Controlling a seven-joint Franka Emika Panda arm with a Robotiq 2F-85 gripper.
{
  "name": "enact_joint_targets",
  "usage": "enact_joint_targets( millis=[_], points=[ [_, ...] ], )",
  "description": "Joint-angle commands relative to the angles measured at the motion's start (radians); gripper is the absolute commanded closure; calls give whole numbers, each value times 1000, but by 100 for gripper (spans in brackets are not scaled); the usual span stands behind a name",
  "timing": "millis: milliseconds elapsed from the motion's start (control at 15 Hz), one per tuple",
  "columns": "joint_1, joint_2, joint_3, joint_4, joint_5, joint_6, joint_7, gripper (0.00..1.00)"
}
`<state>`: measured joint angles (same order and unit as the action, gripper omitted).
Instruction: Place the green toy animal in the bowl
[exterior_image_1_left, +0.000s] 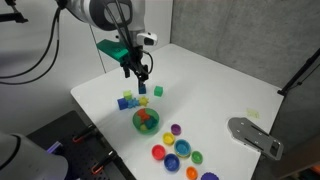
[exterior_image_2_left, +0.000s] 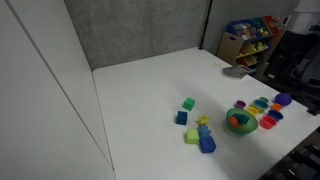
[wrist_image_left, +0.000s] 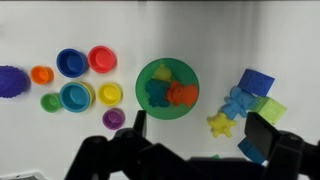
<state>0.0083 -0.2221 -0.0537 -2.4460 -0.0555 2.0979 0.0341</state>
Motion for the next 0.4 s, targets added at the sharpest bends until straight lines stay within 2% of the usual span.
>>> enact_joint_targets(
  millis=[0,133,200,333],
  points=[
    [-33,-112,20,-34,-33,-45,54,0],
    [-41,-138,24,-42,-35,-69,66,0],
    [-33,-93,17,-17,-12,-48,29,0],
    [-35,-102,17,-20,-12,-52,31,0]
  ],
)
